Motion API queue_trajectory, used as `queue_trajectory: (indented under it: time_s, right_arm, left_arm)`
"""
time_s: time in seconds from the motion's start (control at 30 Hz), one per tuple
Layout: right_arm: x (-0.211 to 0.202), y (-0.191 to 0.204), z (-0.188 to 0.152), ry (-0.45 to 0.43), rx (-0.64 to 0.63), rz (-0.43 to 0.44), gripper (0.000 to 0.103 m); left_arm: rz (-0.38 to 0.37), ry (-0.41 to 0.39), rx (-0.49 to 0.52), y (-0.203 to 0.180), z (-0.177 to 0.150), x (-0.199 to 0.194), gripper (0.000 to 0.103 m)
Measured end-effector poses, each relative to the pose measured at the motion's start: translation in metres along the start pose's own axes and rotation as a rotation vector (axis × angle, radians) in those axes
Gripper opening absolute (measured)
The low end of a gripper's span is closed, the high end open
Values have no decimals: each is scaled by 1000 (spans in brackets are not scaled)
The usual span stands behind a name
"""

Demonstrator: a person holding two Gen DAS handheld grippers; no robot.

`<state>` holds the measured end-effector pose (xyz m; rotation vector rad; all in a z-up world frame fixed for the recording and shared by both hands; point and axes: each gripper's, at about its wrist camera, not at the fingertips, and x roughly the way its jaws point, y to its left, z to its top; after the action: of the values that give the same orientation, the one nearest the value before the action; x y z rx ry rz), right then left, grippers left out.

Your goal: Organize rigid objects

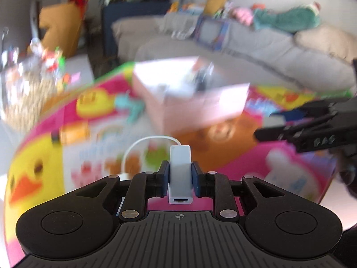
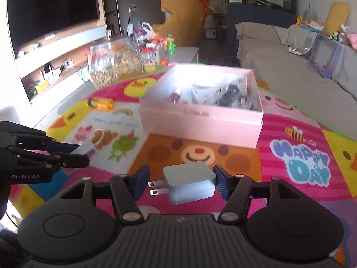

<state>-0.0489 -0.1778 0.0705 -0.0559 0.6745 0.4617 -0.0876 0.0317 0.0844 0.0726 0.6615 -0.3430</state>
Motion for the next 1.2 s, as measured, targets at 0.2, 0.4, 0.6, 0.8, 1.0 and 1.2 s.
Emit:
queue_trajectory:
  time_s: [0.2,0.4,0.6,0.8,1.0,1.2]
  right_arm:
    - [-53,-12,56,-220,26,-25,62]
    - [-48,-19,108,-331,10,-118,62]
    - [-9,-31,144,-337,-33,-115,64]
    - [23,-56,134,-249,38,-132,70]
    - [54,-47,95,-100,16,-110,70]
    - [74,-4,76,-31,-112,-96,70]
  left_arm:
    - [-52,-253,49,-10,88,-49,24]
    - [-128,-360,28,-8,172,-38,24]
    - [-176,-307,12,2,225,26,26]
    - [-190,-193,-106,47,199,84,26]
    - [-44,-43,-271,117,136,124,26]
    - [32,63,-457,164,94,160,26]
